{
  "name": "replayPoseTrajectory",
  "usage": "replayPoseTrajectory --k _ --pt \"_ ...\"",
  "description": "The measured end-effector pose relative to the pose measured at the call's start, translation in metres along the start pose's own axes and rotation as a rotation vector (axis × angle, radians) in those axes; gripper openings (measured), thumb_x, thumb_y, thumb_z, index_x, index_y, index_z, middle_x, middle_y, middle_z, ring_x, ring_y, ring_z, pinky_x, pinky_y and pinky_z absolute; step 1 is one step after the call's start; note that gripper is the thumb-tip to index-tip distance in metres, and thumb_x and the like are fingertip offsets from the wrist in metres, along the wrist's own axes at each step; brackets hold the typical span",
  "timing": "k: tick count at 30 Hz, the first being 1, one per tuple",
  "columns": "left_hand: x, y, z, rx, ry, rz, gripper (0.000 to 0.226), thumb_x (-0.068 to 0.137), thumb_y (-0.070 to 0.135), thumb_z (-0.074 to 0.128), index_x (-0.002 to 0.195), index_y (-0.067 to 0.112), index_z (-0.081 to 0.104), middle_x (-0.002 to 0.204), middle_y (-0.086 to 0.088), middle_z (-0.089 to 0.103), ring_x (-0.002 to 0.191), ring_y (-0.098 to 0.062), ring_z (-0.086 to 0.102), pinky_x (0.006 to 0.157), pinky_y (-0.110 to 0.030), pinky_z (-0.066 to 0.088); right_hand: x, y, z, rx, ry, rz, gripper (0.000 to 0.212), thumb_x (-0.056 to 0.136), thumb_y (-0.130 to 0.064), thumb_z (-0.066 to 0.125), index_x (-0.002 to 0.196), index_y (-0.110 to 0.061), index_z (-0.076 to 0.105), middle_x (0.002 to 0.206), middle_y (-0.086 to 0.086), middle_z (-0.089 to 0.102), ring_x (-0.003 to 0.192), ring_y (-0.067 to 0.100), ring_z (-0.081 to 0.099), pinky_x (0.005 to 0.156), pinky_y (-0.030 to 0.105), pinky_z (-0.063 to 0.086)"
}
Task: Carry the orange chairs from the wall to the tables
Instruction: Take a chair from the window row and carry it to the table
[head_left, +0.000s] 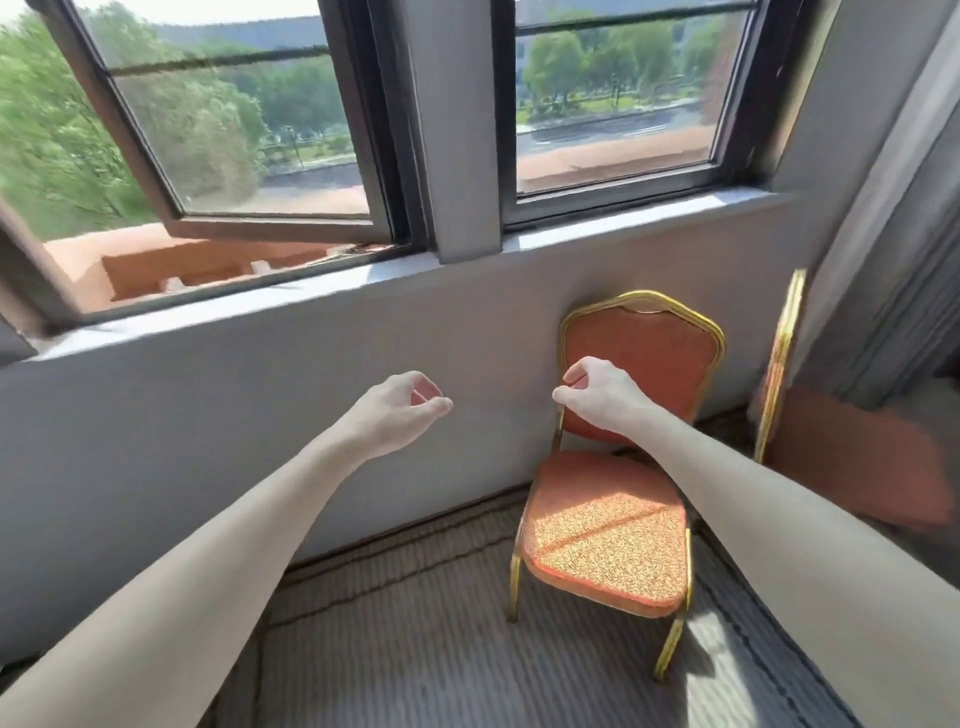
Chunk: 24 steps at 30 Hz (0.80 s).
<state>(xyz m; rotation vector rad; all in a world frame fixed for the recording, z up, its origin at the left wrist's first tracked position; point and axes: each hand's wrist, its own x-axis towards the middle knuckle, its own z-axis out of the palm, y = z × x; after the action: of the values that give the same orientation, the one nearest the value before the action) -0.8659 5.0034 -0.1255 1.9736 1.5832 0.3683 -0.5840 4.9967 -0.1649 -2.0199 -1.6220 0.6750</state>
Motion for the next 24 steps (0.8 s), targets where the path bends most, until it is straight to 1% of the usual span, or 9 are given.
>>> replayPoseTrajectory --k 2,4,9,13,17,19,21,22,24 --pt "0.039 -0.004 -0.013 -0.001 -0.014 0.04 0.021 0.093 0.052 0.055 0.105 0.036 0.063 0.1 0.018 0.062 0.091 0.001 0.059 0.072 -0.023 0.045 0.027 -0.006 0.002 0.007 0.022 0.045 0.04 0.089 -0.042 0.06 0.123 -0.022 0.056 0.117 -0.001 0.062 0.107 0.018 0.058 0.095 0.039 0.051" --pt "0.079 -0.007 -0.018 0.0 -0.049 0.073 0.022 0.093 0.051 0.055 0.105 0.035 0.063 0.1 0.017 0.063 0.091 0.001 0.06 0.072 -0.024 0.046 0.049 -0.011 0.001 0.018 0.036 0.086 0.037 0.09 -0.042 0.06 0.122 -0.022 0.057 0.115 -0.003 0.061 0.105 0.017 0.058 0.092 0.037 0.051" --pt "0.18 -0.001 -0.007 0.0 -0.172 0.17 0.026 0.092 0.052 0.054 0.107 0.034 0.063 0.101 0.016 0.064 0.095 -0.003 0.06 0.079 -0.028 0.048 0.103 0.0 -0.003 -0.004 0.082 0.188 0.036 0.091 -0.04 0.062 0.121 -0.021 0.058 0.114 -0.003 0.062 0.105 0.018 0.059 0.092 0.037 0.052" --pt "0.276 0.004 0.017 0.025 -0.303 0.289 0.027 0.09 0.055 0.052 0.107 0.036 0.061 0.101 0.015 0.064 0.096 -0.006 0.061 0.088 -0.034 0.051 0.172 0.016 -0.003 0.006 0.172 0.338 0.039 0.089 -0.04 0.062 0.122 -0.019 0.059 0.117 0.0 0.063 0.107 0.019 0.059 0.091 0.034 0.051" --pt "0.376 0.013 0.034 0.024 -0.394 0.399 0.028 0.095 0.05 0.052 0.113 0.03 0.061 0.109 0.011 0.064 0.1 -0.009 0.06 0.091 -0.034 0.05 0.246 0.03 0.004 0.008 0.232 0.45 0.041 0.09 -0.04 0.061 0.126 -0.02 0.057 0.121 -0.001 0.063 0.107 0.016 0.06 0.092 0.035 0.053" --pt "0.411 0.02 0.039 -0.023 -0.406 0.426 0.028 0.096 0.048 0.052 0.114 0.029 0.061 0.11 0.01 0.063 0.103 -0.009 0.059 0.092 -0.035 0.05 0.268 0.03 0.004 0.021 0.254 0.503 0.042 0.09 -0.04 0.062 0.126 -0.019 0.057 0.122 0.0 0.063 0.108 0.017 0.06 0.09 0.032 0.052" --pt "0.456 0.033 0.043 -0.063 -0.421 0.458 0.028 0.097 0.046 0.051 0.115 0.026 0.062 0.111 0.009 0.063 0.104 -0.009 0.059 0.093 -0.035 0.051 0.301 0.032 0.005 0.028 0.29 0.579 0.044 0.089 -0.041 0.062 0.126 -0.018 0.058 0.123 0.002 0.064 0.108 0.019 0.061 0.093 0.035 0.052" --pt "0.47 0.038 0.047 -0.076 -0.42 0.467 0.029 0.098 0.045 0.051 0.116 0.025 0.062 0.112 0.008 0.063 0.104 -0.01 0.059 0.092 -0.034 0.05 0.31 0.031 0.005 0.032 0.301 0.597 0.045 0.088 -0.041 0.061 0.126 -0.017 0.058 0.123 0.003 0.065 0.108 0.02 0.062 0.093 0.037 0.052" --pt "0.497 0.051 0.056 -0.073 -0.444 0.486 0.031 0.098 0.042 0.051 0.118 0.022 0.062 0.114 0.005 0.064 0.104 -0.012 0.059 0.088 -0.031 0.049 0.33 0.031 0.003 0.073 0.329 0.637 0.046 0.088 -0.04 0.06 0.126 -0.015 0.059 0.123 0.005 0.065 0.108 0.021 0.061 0.092 0.034 0.051"
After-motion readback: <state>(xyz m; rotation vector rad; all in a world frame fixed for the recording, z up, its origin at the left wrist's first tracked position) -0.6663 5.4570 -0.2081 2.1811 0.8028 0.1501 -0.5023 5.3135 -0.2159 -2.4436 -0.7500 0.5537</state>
